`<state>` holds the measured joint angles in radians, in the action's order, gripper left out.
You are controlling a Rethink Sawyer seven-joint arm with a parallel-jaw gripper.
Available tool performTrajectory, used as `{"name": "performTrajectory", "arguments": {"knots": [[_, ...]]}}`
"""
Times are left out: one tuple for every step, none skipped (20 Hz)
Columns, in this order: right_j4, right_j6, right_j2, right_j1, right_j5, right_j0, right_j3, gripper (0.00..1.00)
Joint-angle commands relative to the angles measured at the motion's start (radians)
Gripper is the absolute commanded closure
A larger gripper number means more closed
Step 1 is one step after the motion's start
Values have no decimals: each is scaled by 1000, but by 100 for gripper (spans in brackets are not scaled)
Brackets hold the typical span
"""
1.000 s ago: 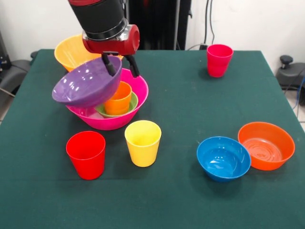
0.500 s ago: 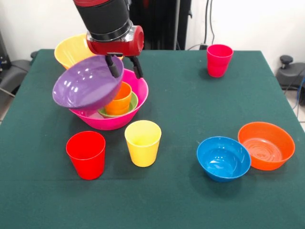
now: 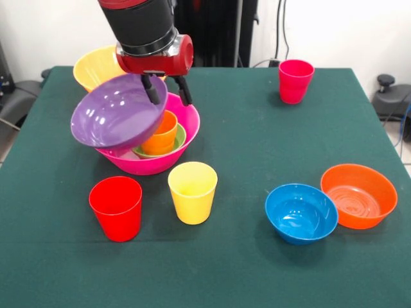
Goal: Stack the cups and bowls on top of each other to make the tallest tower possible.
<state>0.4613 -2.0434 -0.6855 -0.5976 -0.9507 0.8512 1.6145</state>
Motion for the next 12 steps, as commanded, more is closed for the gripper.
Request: {"name": "performTrajectory", "arguments": {"knots": [[63,102,-8,10,118,-36,47,0],[66,82,-3,7,135,-43,61,0],[65,60,1,0,149,-51,75,0],[66,36,7,-6,163,-62,87,0],[64,16,12,-16,171,-72,96,0],[61,4,17,-22,174,-82,98,0],[58,-6,22,-26,174,-91,100,0],[56,-9,27,-26,176,-96,100,0],[54,-14,31,-26,180,-103,99,0],[52,-20,37,-23,183,-110,99,0],[52,-22,41,-21,188,-115,99,0],[51,-23,46,-17,192,-120,94,0]]}}
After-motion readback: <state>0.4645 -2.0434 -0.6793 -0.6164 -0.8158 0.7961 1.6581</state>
